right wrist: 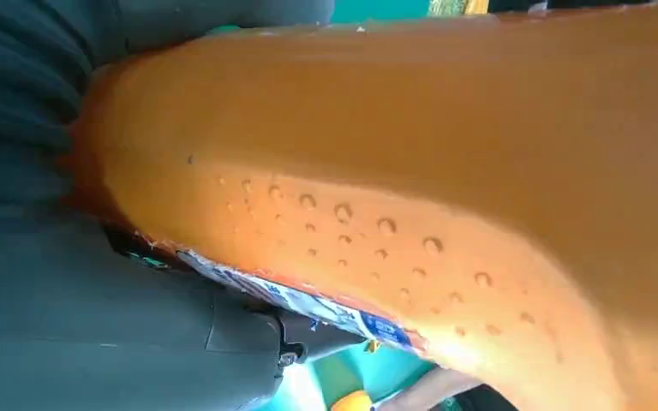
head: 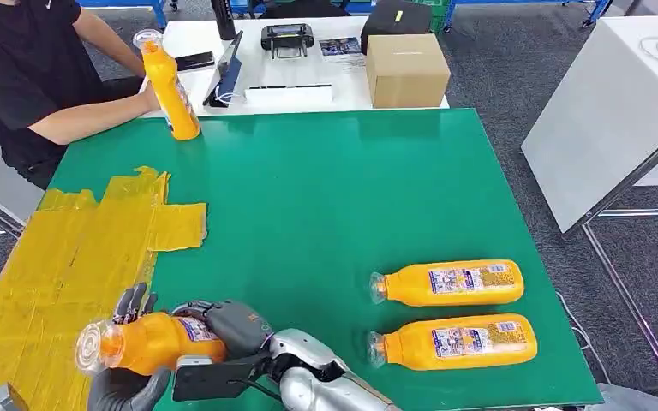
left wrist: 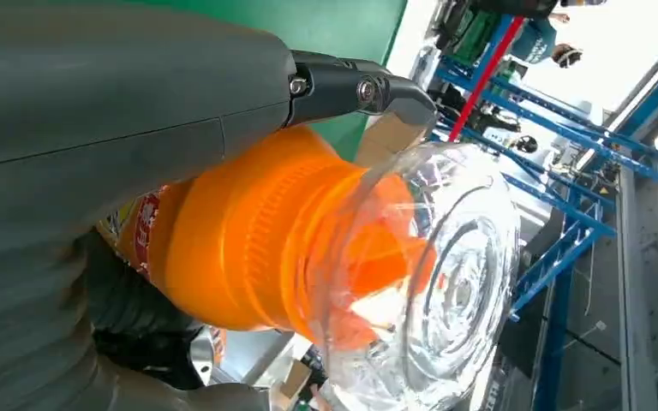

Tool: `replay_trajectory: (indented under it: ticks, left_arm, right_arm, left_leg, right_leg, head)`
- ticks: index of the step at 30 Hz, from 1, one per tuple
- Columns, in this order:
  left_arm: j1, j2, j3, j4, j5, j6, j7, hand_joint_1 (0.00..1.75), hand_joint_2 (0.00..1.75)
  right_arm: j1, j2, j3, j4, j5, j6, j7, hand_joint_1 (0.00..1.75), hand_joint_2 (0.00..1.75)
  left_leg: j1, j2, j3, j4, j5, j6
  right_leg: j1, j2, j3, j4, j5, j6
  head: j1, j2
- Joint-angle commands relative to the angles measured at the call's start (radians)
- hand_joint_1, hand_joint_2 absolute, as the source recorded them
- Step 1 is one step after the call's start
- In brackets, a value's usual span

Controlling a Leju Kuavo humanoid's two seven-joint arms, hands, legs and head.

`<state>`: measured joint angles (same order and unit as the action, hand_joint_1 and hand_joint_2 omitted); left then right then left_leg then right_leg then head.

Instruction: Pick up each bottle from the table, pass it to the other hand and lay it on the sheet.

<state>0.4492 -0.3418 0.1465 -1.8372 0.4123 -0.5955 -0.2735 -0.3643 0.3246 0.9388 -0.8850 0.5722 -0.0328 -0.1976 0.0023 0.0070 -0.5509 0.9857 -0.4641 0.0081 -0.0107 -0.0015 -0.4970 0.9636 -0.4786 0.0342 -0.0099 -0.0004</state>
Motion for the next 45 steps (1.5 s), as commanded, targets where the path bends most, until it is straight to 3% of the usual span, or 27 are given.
replay_trajectory:
  ticks: [1, 2, 3, 30, 31, 32, 33, 38, 45]
  left_arm:
    - [-0.014, -0.007, -0.012, -0.003, -0.025, 0.021, -0.005, 0.0, 1.75]
    - [-0.014, -0.007, -0.013, -0.005, -0.031, 0.031, -0.011, 0.33, 1.75]
    - [-0.014, -0.007, -0.016, -0.007, -0.031, 0.036, -0.014, 1.75, 1.75]
    - [-0.014, -0.007, -0.019, -0.016, -0.026, 0.054, -0.038, 1.75, 1.75]
    - [-0.011, -0.007, -0.019, -0.02, -0.026, 0.06, -0.043, 1.75, 1.75]
    - [-0.004, -0.007, -0.021, -0.03, -0.027, 0.064, -0.048, 1.75, 1.75]
    - [-0.001, -0.007, -0.021, -0.033, -0.029, 0.066, -0.05, 1.75, 1.75]
    - [0.011, -0.007, -0.019, -0.039, -0.022, 0.059, -0.055, 1.75, 1.75]
    - [0.014, -0.007, -0.021, -0.039, -0.019, 0.06, -0.057, 1.75, 1.75]
  right_arm:
    - [0.022, 0.024, 0.087, 0.086, 0.02, 0.017, -0.002, 1.75, 1.75]
    - [0.021, 0.024, 0.098, 0.089, 0.023, 0.021, -0.003, 1.75, 1.75]
    - [0.021, 0.024, 0.106, 0.091, 0.027, 0.023, -0.005, 1.75, 1.75]
    - [0.021, 0.024, 0.127, 0.103, 0.048, 0.0, -0.01, 1.75, 1.75]
    - [0.026, 0.021, 0.118, 0.088, 0.069, -0.037, -0.013, 0.96, 1.75]
    - [0.032, 0.016, 0.105, 0.065, 0.075, -0.051, -0.013, 0.0, 1.75]
    - [0.037, 0.012, 0.093, 0.047, 0.075, -0.054, -0.009, 0.0, 0.0]
    - [0.066, -0.035, 0.033, -0.086, 0.092, -0.046, 0.019, 0.0, 0.0]
    - [0.072, -0.032, 0.024, -0.091, 0.123, -0.052, 0.014, 0.0, 0.0]
  left_leg:
    - [0.002, -0.001, 0.003, -0.001, -0.001, -0.001]
    - [0.001, -0.001, 0.002, -0.001, 0.0, 0.0]
    - [0.002, -0.001, 0.002, -0.001, -0.001, -0.001]
    - [0.001, -0.002, 0.002, -0.001, 0.0, 0.0]
    - [0.002, -0.003, 0.003, -0.001, 0.0, -0.001]
    - [0.003, -0.003, 0.003, -0.001, -0.001, -0.001]
    - [0.003, -0.003, 0.003, -0.001, -0.001, -0.001]
    - [0.003, -0.004, 0.002, 0.0, -0.001, 0.0]
    - [0.002, -0.002, 0.002, -0.001, 0.0, 0.0]
  right_leg:
    - [0.002, -0.001, 0.004, -0.002, 0.0, -0.001]
    - [0.001, -0.001, 0.003, -0.002, 0.0, -0.001]
    - [0.002, -0.001, 0.004, -0.002, 0.0, -0.001]
    - [0.001, -0.002, 0.003, -0.002, 0.0, -0.001]
    - [0.002, -0.002, 0.004, -0.003, 0.0, -0.001]
    - [0.003, -0.002, 0.005, -0.003, 0.0, -0.001]
    - [0.003, -0.002, 0.004, -0.003, 0.0, -0.002]
    - [0.003, -0.003, 0.004, -0.003, -0.001, -0.001]
    - [0.002, -0.002, 0.002, -0.002, 0.0, -0.001]
  head:
    - [0.0, 0.0]
    - [0.0, 0.0]
    - [0.0, 0.0]
    - [0.0, 0.0]
    - [0.0, 0.0]
    - [0.0, 0.0]
    - [0.0, 0.0]
    - [0.0, 0.0]
    - [0.0, 0.0]
